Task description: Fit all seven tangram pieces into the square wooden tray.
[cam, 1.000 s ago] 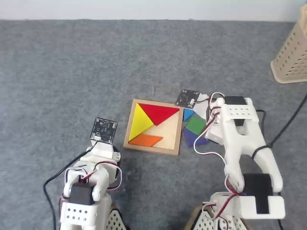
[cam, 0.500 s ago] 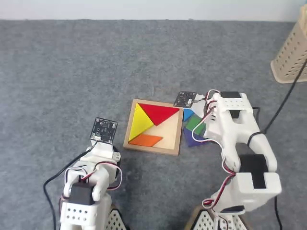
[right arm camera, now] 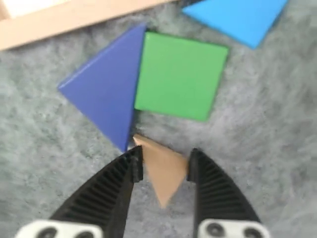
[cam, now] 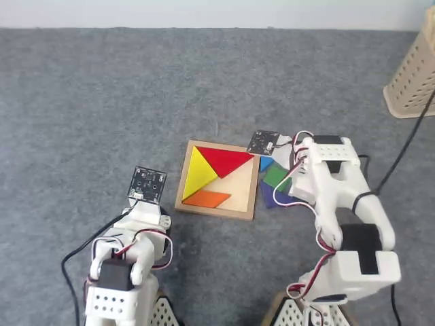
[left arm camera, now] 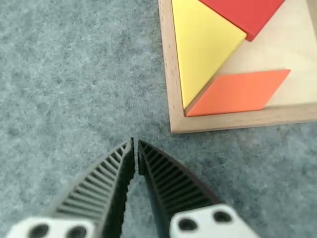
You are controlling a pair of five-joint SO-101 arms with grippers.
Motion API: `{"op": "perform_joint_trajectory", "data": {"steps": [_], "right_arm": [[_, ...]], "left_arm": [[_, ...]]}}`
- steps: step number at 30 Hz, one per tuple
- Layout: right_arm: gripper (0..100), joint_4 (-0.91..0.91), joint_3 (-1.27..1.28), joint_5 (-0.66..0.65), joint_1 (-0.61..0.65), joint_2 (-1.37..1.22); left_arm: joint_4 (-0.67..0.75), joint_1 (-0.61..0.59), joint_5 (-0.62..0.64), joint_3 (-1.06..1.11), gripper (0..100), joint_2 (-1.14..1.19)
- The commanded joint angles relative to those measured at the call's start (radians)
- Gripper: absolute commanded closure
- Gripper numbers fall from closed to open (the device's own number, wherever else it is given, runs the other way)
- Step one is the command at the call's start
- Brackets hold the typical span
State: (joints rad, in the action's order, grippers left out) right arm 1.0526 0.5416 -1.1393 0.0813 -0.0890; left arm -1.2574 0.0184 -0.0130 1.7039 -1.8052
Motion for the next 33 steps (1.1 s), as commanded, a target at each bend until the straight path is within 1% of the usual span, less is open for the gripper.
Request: {"op": "perform_joint_trajectory", "data": {"steps": [1, 5, 11, 16, 21, 23, 29, 33], "right_arm": [[96.9, -0.021, 0.015, 0.083, -0.004, -0.005], [99.1, -0.021, 0.003, 0.153, -0.004, 0.002], [99.1, -0.012, -0.048, 0.252, -0.004, 0.002], [99.0, -0.012, -0.051, 0.265, -0.005, 0.002], [98.8, -0.008, -0.044, 0.224, -0.005, 0.028], [98.6, 0.042, -0.046, 0.201, -0.005, 0.071], [89.6, 0.148, -0.044, 0.186, 0.002, 0.219], [88.1, 0.2, -0.029, 0.078, 0.002, 0.205]], "left_arm": [[-0.006, -0.002, 0.009, -0.019, 99, -0.02], [-0.006, -0.002, 0.009, -0.019, 99, -0.02], [-0.006, -0.002, 0.009, -0.019, 99, -0.02], [-0.006, -0.002, 0.009, -0.019, 99, -0.02], [-0.006, -0.002, 0.009, -0.019, 99, -0.02], [-0.006, -0.002, 0.009, -0.019, 99, -0.02], [-0.006, -0.002, 0.009, -0.019, 99, -0.02], [-0.006, -0.002, 0.009, -0.019, 99, -0.02]]}}
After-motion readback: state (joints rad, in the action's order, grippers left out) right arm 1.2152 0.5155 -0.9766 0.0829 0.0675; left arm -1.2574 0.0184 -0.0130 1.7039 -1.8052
